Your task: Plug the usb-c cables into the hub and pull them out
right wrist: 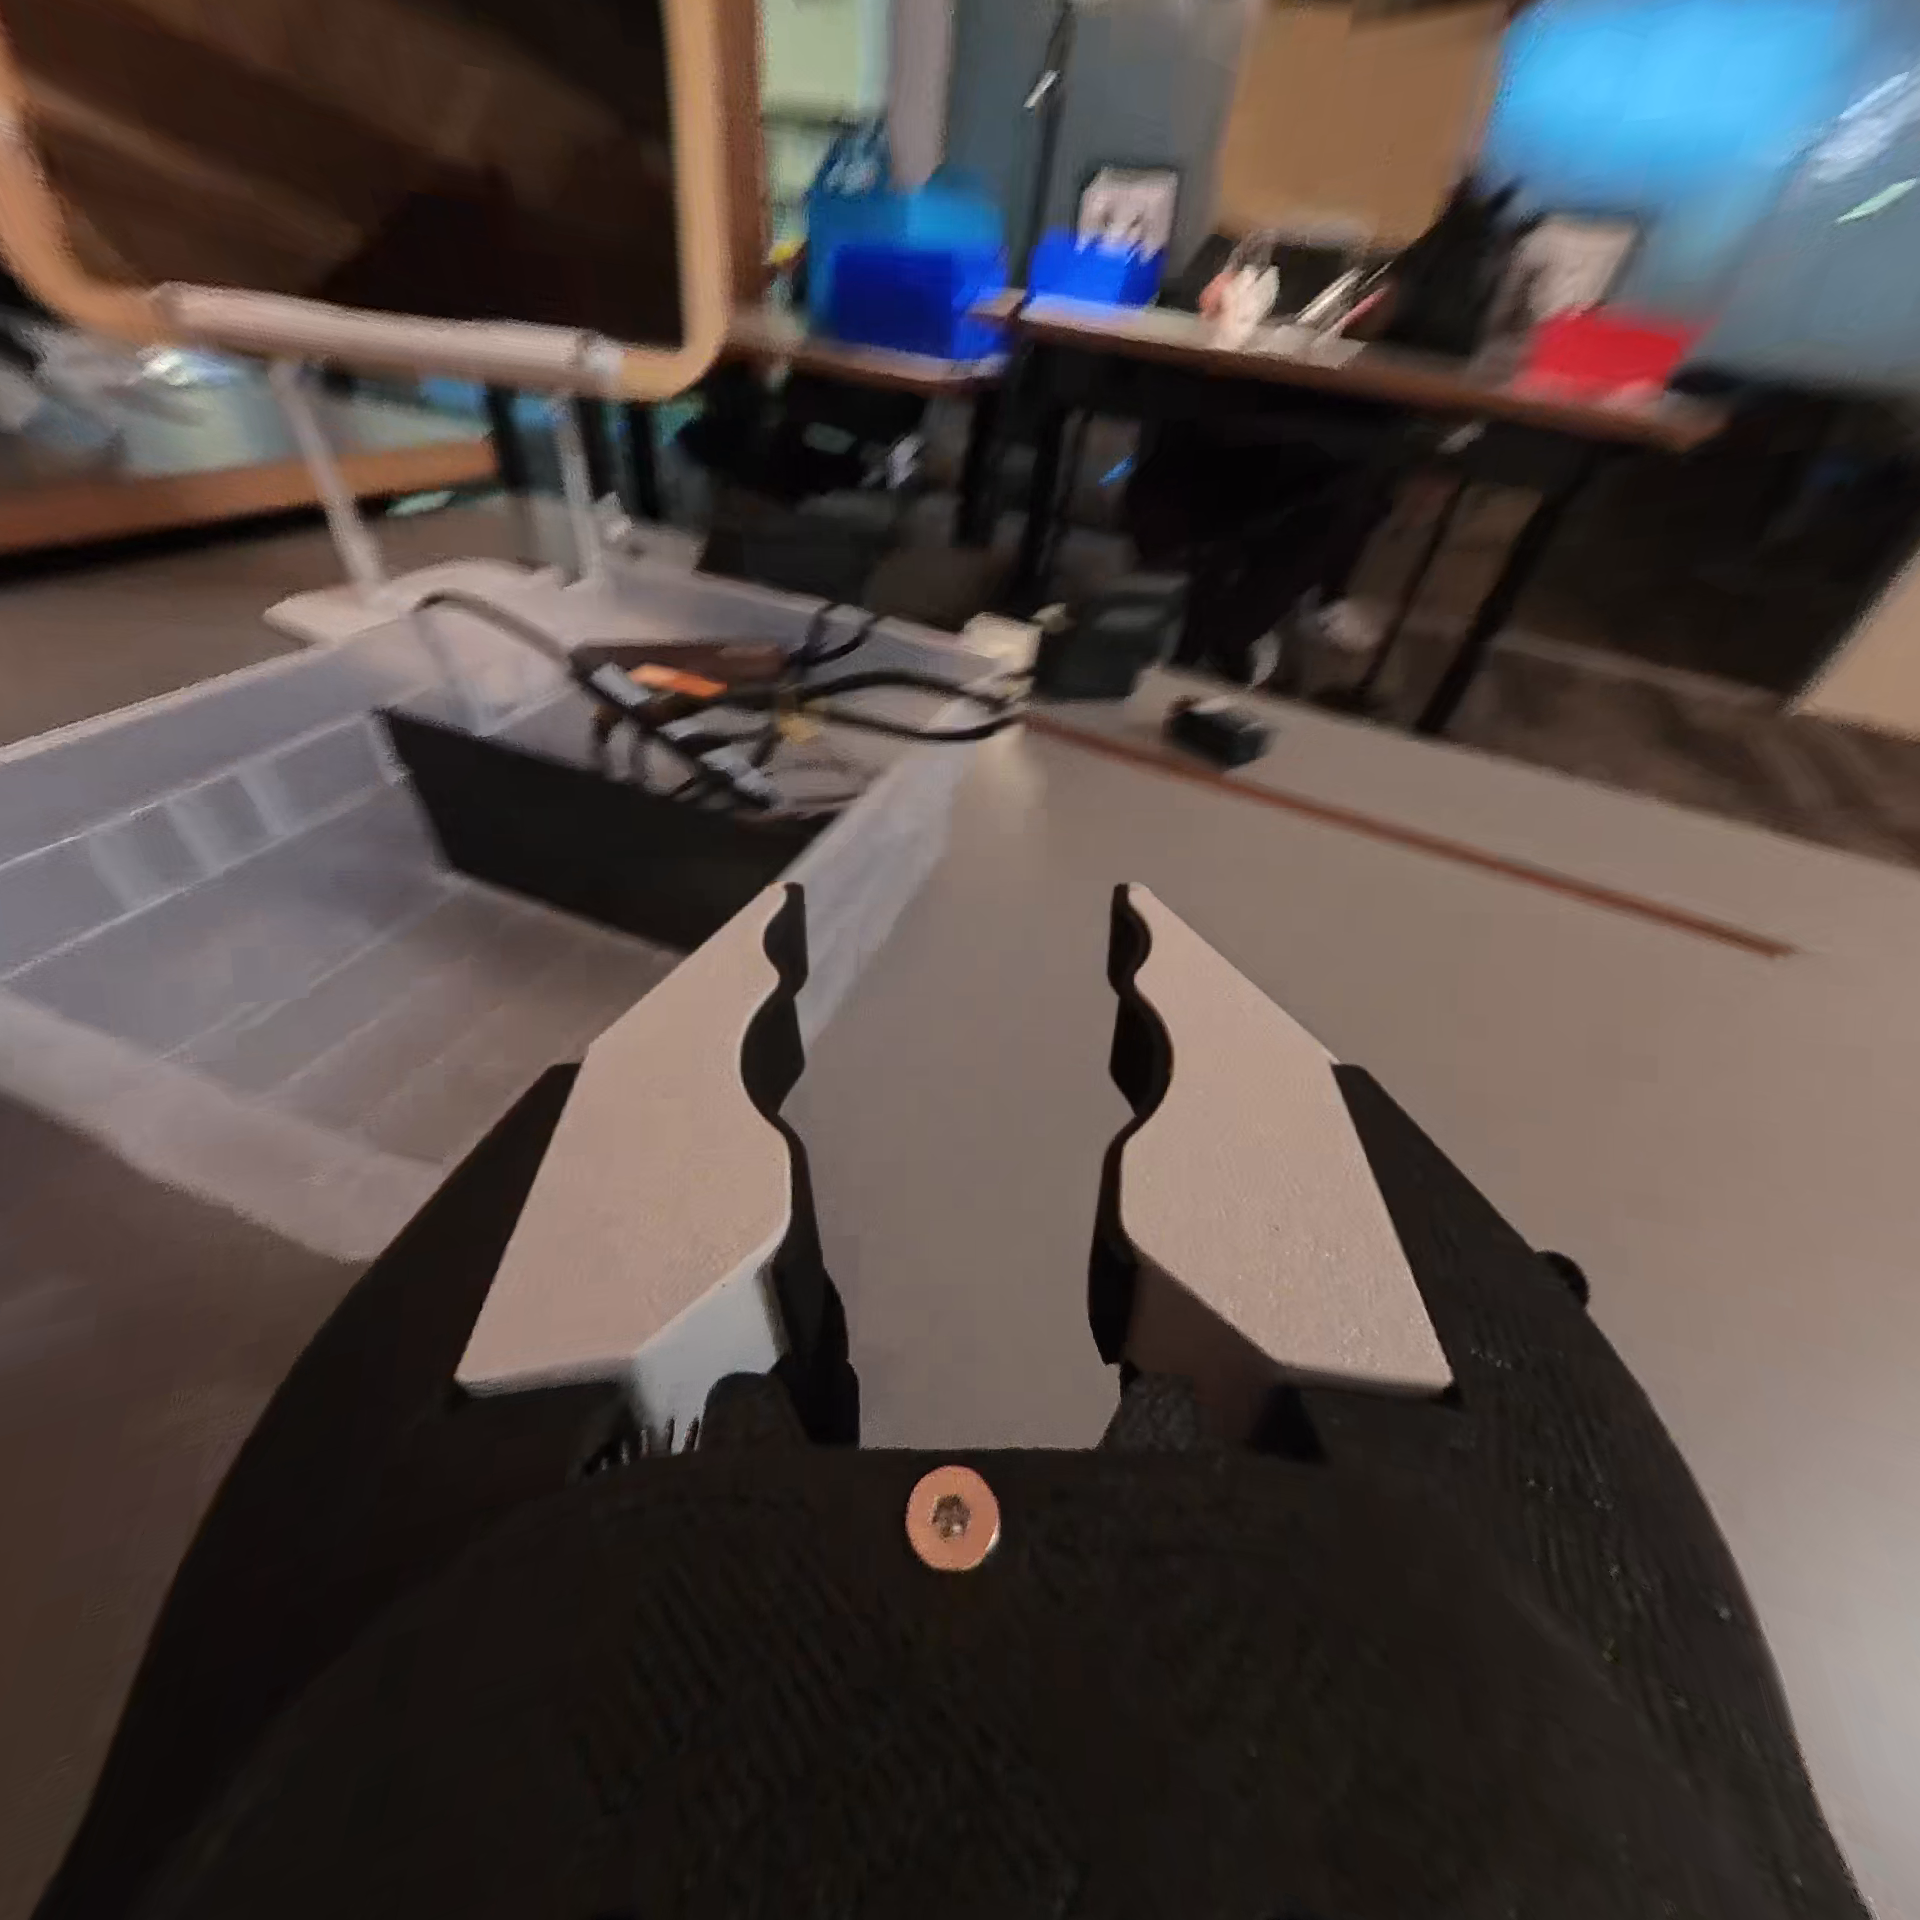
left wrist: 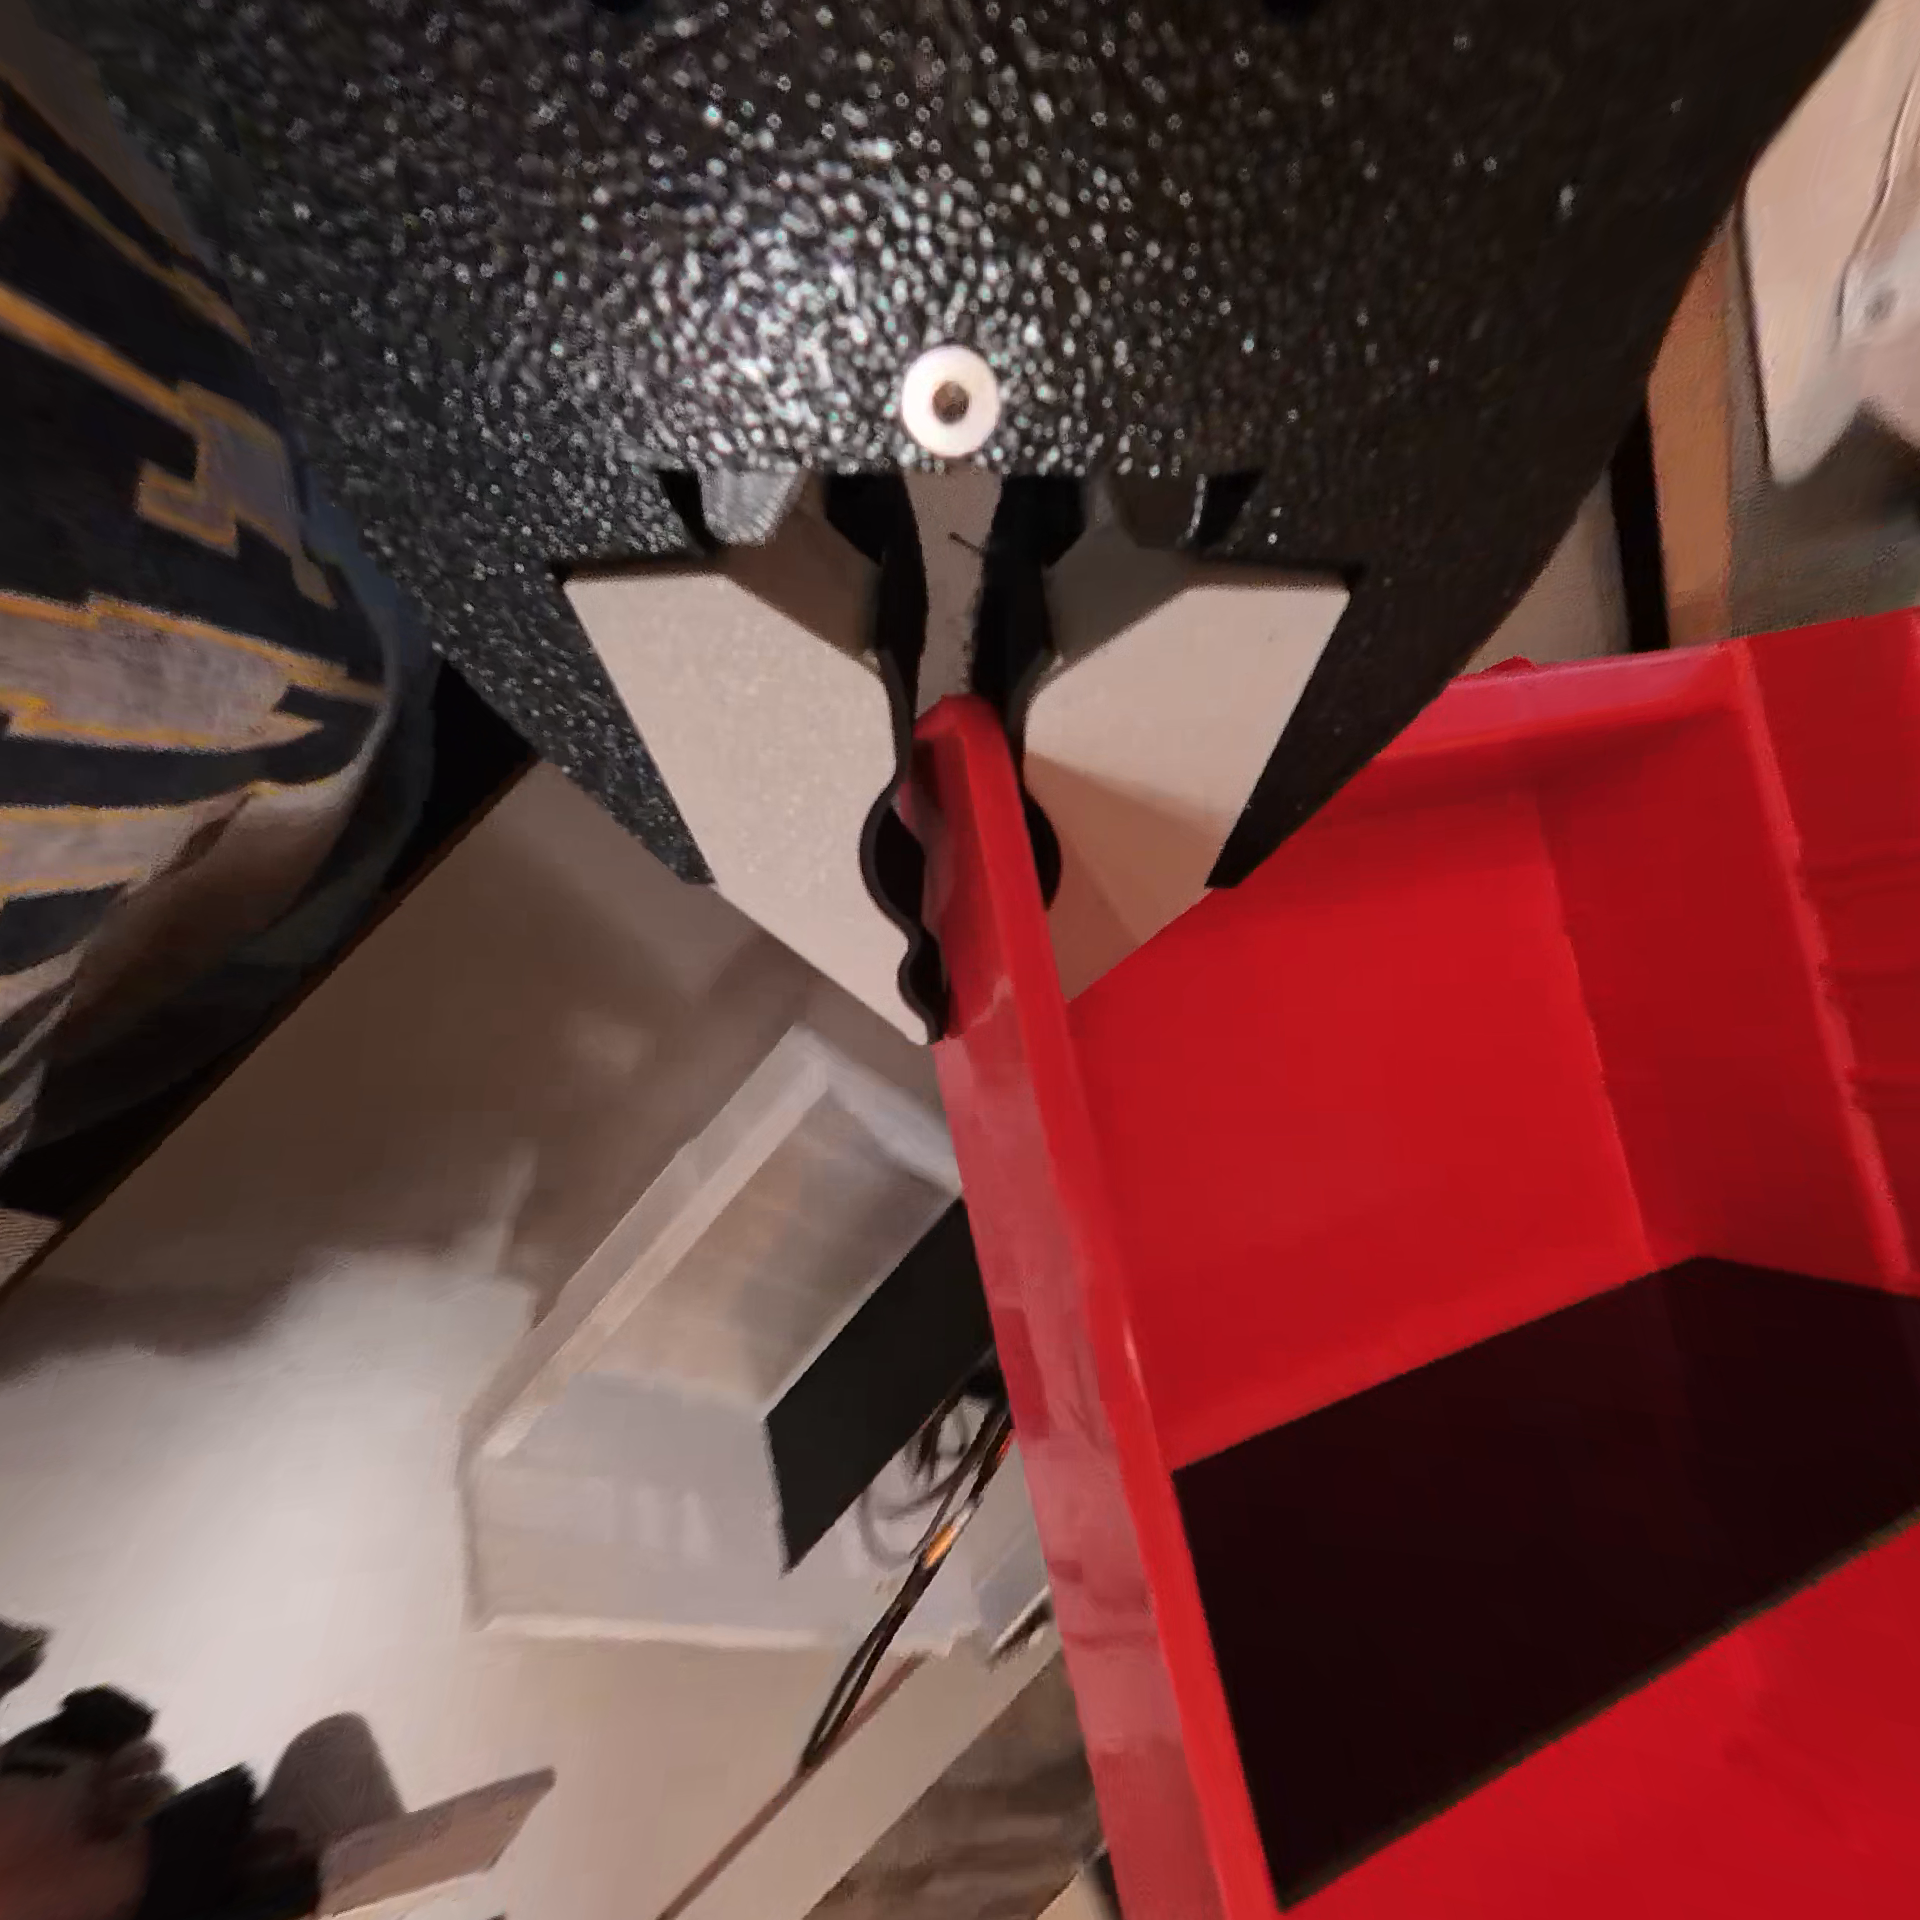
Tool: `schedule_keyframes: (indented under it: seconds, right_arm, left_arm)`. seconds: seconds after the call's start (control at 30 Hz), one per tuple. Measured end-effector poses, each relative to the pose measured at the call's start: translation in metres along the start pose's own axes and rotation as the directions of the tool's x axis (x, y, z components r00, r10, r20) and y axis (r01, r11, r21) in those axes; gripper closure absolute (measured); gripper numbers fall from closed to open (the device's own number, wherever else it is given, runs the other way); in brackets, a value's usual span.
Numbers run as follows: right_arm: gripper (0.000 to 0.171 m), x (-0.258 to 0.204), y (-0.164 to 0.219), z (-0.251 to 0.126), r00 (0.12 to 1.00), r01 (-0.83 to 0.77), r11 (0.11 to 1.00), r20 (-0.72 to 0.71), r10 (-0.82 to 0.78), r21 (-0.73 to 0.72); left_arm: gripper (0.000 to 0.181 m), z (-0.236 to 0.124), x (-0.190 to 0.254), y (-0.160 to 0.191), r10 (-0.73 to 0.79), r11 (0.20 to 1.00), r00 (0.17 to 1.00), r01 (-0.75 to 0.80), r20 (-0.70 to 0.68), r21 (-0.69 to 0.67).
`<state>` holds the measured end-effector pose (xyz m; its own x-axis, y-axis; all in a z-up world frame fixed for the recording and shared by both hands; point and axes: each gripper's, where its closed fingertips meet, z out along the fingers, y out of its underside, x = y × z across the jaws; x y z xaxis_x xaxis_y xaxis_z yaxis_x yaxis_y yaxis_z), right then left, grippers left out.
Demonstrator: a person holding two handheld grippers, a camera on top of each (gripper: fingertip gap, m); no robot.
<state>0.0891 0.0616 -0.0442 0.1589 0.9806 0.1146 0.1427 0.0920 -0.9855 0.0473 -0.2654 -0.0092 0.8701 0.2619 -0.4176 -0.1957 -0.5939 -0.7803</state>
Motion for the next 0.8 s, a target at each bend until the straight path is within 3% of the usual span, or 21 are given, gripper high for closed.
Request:
schedule_keyframes:
  seconds: [0.1,0.3,0.47,0.53,0.63,0.8]
  right_arm:
    - [0.120,0.053,-0.001,-0.045,0.982,0.068,0.988,-0.186,-0.042,0.139]
    - [0.130,0.132,0.039,-0.141,0.866,0.261,0.960,-0.464,-0.187,0.101]
    - [0.135,0.171,0.032,-0.204,0.826,0.194,0.935,-0.563,0.008,0.297]
    - [0.137,0.174,0.037,-0.209,0.855,0.136,0.920,-0.512,0.079,0.368]
    - [0.144,0.195,0.072,-0.197,0.827,0.013,0.969,-0.548,0.127,0.245]
    - [0.145,0.214,0.081,-0.209,0.777,-0.019,0.975,-0.610,0.155,0.223]
  left_arm:
    - [0.178,0.033,0.032,-0.048,0.077,0.993,0.991,-0.066,-0.111,0.102]
    - [0.177,0.096,0.140,-0.138,0.221,0.953,0.873,-0.099,-0.434,0.286]
    - [0.177,0.132,0.218,-0.175,0.285,0.951,0.717,-0.129,-0.637,0.281]
    - [0.177,0.147,0.243,-0.183,0.306,0.950,0.672,-0.175,-0.674,0.257]
    - [0.177,0.175,0.275,-0.191,0.334,0.942,0.624,-0.246,-0.706,0.229]
    - [0.177,0.231,0.308,-0.190,0.342,0.925,0.604,-0.353,-0.720,0.143]
